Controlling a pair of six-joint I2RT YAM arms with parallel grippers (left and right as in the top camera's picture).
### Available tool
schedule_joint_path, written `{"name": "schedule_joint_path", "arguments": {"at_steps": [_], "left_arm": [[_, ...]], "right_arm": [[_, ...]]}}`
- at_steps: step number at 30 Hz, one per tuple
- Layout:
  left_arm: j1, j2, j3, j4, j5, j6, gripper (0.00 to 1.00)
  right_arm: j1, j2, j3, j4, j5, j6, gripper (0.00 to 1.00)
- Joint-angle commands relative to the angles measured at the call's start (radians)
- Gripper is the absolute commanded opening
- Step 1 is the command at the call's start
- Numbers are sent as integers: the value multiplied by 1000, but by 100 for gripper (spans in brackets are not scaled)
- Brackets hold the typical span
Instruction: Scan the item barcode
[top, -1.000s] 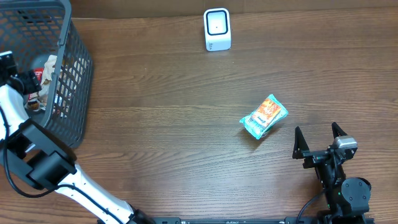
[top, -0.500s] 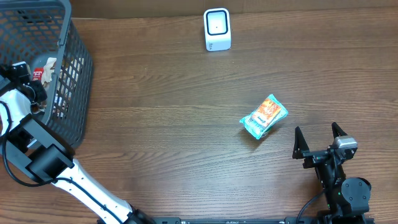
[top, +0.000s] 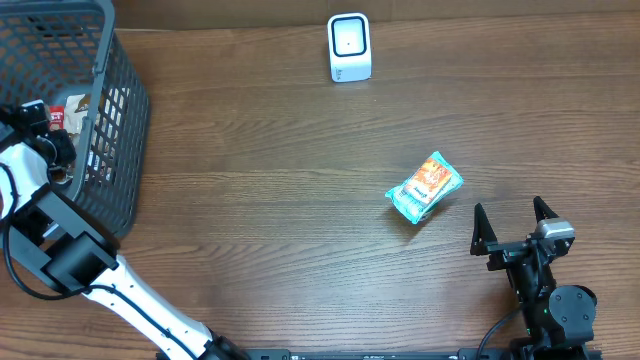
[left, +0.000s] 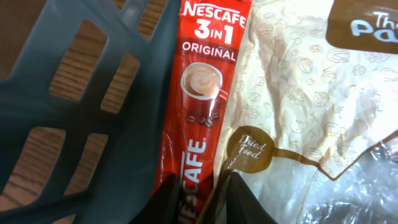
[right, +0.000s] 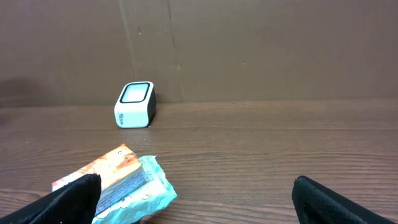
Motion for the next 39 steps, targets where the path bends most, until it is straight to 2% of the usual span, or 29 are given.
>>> {"name": "schedule_joint_path", "arguments": {"at_steps": [1, 3, 7, 11, 19, 23, 30, 34, 39], "left_arm": [[4, 69, -33, -43, 58, -38, 25], [4, 58, -25, -44, 59, -57, 62], [4, 18, -11, -38, 53, -60, 72], [4, -18, 8, -38, 55, -60, 71], [6, -22, 13, -15, 11, -59, 61], [6, -28, 60, -43, 91, -72, 63], [7, -29, 149, -100, 100, -93, 68], [7, -27, 154, -107, 68, -92, 69], [8, -1, 145, -107, -13, -66, 64]], "right_arm": [[-6, -11, -10, 6, -1, -1, 100], [-6, -11, -10, 6, -1, -1, 100], [-6, -11, -10, 6, -1, -1, 100], [-6, -11, -10, 6, -1, -1, 100], [-6, -11, -10, 6, -1, -1, 100], [-6, -11, -10, 5, -1, -1, 100], [-6, -11, -10, 6, -1, -1, 100], [-6, -11, -10, 6, -1, -1, 100], [-6, -11, -10, 6, -1, -1, 100]]}}
